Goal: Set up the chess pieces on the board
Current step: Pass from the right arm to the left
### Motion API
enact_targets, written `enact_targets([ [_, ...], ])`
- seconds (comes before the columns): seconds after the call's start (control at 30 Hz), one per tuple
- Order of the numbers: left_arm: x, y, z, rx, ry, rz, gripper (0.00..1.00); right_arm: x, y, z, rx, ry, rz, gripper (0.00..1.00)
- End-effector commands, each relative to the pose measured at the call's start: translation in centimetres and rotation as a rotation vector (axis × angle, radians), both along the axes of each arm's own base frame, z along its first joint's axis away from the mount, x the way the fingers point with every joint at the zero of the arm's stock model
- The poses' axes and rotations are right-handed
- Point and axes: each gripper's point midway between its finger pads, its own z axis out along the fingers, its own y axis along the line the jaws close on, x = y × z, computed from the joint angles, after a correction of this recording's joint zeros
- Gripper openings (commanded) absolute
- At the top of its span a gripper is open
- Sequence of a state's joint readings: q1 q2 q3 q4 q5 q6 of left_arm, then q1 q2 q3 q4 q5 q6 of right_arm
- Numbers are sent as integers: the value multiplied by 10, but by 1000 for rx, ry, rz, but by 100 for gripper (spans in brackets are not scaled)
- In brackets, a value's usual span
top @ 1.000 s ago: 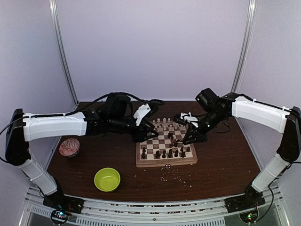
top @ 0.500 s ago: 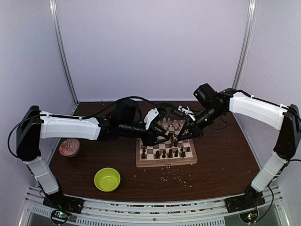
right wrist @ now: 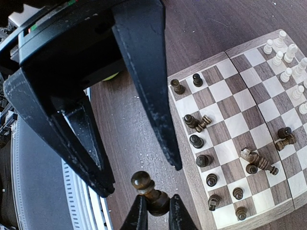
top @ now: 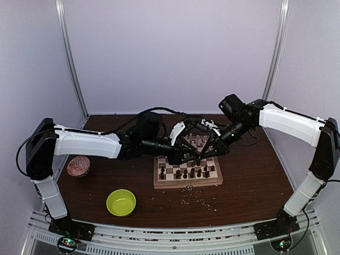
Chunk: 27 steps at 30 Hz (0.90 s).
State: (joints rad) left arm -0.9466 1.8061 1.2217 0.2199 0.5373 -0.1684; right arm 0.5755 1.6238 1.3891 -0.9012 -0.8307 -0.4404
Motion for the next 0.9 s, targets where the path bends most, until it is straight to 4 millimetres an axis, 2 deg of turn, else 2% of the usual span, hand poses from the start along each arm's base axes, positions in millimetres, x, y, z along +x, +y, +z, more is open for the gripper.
enact_targets([
  [0.0,-1,-13,19,-73,-18,-27,40,3,1,5,12,1,-3,13],
  [0.63,0,-18,13,-48,7,-46,16,1,-1,3,8,-2,-2,15],
  [0.87,-3,-4,17,36,-44,-54,12,-9,-10,7,10,-47,31,28],
])
